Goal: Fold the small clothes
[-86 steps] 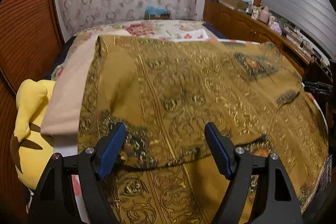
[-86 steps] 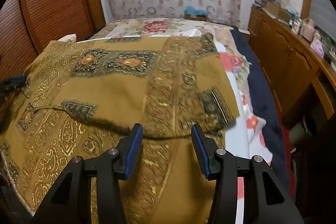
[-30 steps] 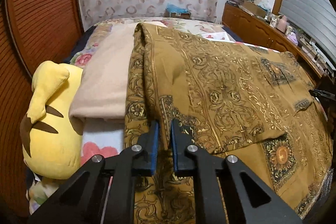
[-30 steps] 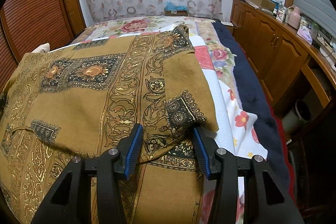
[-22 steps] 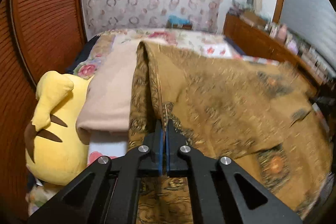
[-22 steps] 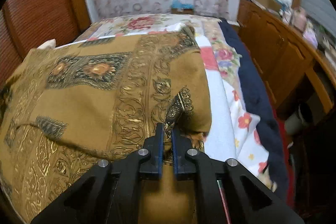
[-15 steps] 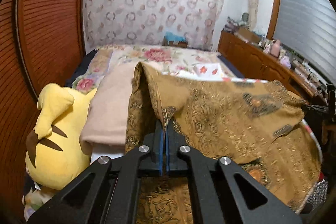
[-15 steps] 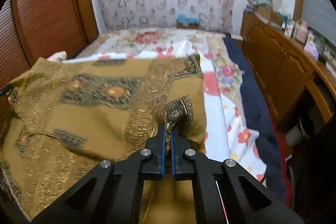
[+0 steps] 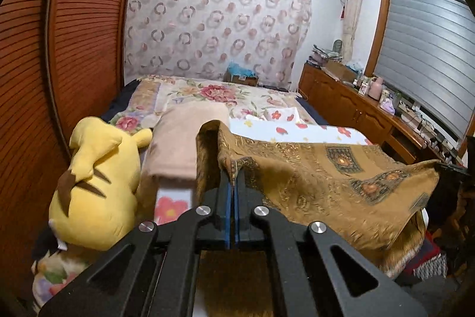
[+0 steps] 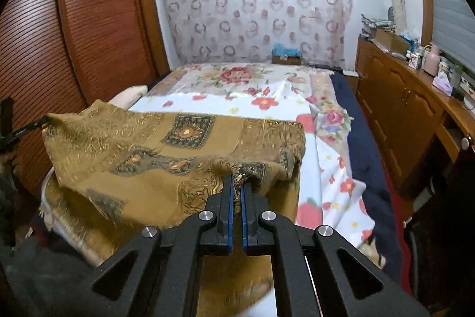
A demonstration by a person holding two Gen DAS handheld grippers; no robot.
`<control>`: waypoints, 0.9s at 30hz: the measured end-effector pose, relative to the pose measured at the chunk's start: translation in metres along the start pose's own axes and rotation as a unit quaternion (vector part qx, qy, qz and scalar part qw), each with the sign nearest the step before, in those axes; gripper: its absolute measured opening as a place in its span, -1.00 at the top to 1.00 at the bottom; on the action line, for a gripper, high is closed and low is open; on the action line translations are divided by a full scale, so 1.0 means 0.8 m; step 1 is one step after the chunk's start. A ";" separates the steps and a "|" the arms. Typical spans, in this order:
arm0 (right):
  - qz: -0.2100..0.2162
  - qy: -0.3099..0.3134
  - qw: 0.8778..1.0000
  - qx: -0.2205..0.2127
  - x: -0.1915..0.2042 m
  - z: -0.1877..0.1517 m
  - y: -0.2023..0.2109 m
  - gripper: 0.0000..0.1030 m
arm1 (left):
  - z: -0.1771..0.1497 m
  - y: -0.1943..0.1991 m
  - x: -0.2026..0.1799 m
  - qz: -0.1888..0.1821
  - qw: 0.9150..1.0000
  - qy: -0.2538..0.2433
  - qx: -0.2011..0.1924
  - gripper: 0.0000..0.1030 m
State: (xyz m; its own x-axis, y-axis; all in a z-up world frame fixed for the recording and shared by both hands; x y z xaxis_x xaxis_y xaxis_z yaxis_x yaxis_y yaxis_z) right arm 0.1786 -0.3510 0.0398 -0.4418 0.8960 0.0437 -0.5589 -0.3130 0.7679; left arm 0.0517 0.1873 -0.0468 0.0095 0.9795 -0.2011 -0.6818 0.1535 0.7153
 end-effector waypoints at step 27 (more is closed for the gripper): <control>-0.027 -0.013 0.998 0.056 0.006 -0.011 -0.118 -0.03 | -0.007 -0.018 -0.068 -0.057 0.997 -0.021 0.038 0.96</control>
State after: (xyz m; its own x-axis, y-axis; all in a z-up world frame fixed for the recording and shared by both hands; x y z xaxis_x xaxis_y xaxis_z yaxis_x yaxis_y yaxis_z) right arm 0.2229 -0.3202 -0.0384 -0.3949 0.9186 0.0162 -0.4983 -0.2289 0.8363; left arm 0.0567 0.1310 -0.0501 0.1154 0.9596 -0.2568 -0.6168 0.2718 0.7387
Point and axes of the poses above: each gripper's, at about its wrist camera, not at the fingertips, and y roughly against the way its jaws point, x to its left, z to its top, the point moved 6 cm from there along -y, roughly the way its jaws point, and after that the axes turned 15 degrees about x, right-handed, at the moved point
